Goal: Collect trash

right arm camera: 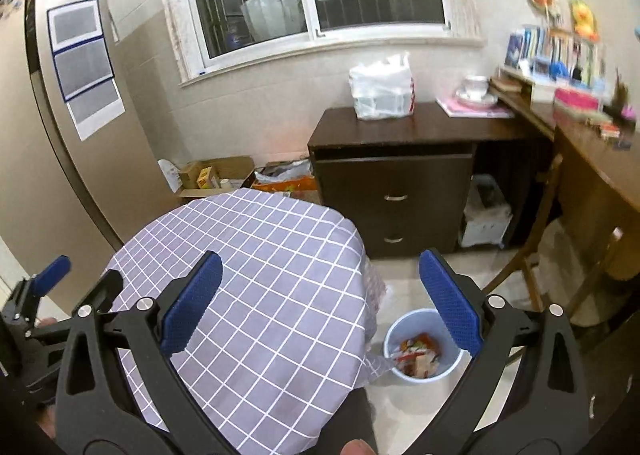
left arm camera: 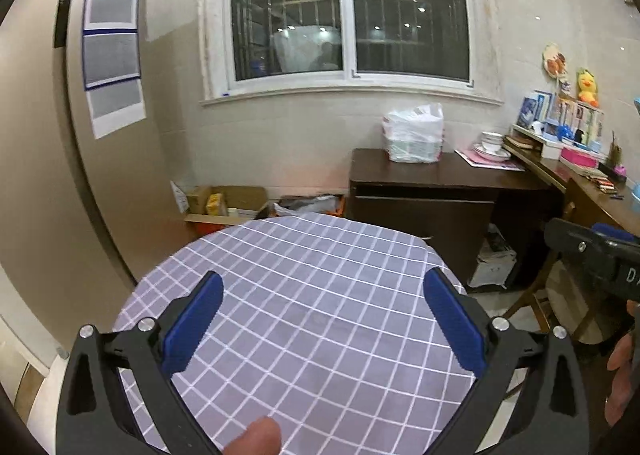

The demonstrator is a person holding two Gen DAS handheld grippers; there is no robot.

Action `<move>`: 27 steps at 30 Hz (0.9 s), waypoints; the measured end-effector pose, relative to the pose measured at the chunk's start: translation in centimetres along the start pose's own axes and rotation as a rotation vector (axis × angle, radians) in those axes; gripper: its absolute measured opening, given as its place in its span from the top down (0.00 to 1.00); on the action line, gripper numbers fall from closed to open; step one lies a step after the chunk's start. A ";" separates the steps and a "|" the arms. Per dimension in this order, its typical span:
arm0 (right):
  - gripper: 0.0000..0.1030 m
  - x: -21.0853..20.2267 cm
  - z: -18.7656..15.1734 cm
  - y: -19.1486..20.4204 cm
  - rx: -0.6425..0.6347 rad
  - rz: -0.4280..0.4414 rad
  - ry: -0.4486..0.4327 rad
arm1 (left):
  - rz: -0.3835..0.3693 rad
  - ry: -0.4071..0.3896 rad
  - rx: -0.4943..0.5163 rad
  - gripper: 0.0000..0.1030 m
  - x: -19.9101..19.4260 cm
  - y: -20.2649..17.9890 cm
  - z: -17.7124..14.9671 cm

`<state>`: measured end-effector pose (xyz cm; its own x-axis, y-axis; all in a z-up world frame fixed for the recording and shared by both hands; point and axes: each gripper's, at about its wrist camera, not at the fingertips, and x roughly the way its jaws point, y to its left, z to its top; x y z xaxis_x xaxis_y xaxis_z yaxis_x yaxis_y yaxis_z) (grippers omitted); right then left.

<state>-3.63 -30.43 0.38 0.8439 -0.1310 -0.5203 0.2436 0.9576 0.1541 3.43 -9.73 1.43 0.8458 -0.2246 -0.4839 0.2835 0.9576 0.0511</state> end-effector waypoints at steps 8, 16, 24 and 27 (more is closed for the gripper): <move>0.06 -3.7 0.7 2.6 -0.054 -0.058 -0.084 | -0.012 -0.058 -0.052 0.05 -3.2 1.3 0.6; 0.06 -6.3 1.3 3.4 -0.082 -0.104 -0.149 | -0.004 -0.091 -0.061 0.04 -5.0 1.1 1.1; 0.06 -6.6 1.3 4.1 -0.094 -0.092 -0.157 | -0.013 -0.109 -0.068 0.04 -5.8 1.1 1.4; 0.06 -6.5 1.4 4.2 -0.096 -0.089 -0.156 | -0.009 -0.115 -0.065 0.04 -5.9 1.0 1.4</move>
<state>-7.45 -25.94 5.54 0.8865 -0.2472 -0.3911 0.2804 0.9594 0.0290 -0.63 -7.69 5.59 0.8908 -0.2488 -0.3802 0.2647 0.9643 -0.0109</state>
